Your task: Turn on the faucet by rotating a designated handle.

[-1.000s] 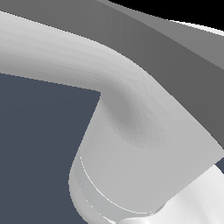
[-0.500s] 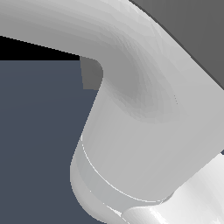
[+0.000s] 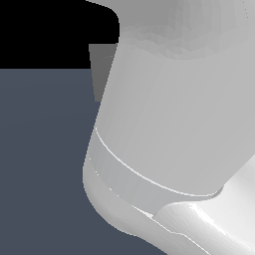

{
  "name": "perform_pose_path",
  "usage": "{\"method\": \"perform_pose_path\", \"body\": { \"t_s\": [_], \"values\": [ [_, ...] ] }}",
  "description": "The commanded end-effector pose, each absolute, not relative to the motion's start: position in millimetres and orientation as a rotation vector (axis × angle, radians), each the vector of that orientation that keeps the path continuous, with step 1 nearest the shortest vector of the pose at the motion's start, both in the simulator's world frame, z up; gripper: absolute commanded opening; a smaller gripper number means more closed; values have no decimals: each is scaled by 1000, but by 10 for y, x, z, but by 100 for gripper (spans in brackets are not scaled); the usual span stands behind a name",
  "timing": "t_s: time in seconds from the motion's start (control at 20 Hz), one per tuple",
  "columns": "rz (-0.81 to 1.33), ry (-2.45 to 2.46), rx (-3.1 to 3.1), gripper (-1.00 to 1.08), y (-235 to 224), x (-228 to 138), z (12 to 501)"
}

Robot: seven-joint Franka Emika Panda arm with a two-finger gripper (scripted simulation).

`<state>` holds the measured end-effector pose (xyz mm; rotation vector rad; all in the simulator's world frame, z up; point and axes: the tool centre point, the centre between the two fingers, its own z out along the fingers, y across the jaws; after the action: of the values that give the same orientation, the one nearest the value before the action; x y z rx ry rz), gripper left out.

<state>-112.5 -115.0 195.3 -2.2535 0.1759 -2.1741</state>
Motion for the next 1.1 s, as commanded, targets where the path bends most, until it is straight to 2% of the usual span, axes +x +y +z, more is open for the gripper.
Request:
{"method": "perform_pose_path", "body": {
  "t_s": [0.0,1.05],
  "values": [
    [-2202,171,-2234,-100,-1187,-1105,2121],
    [-2230,146,-2235,-100,-1341,-1091,2819]
  ]
}}
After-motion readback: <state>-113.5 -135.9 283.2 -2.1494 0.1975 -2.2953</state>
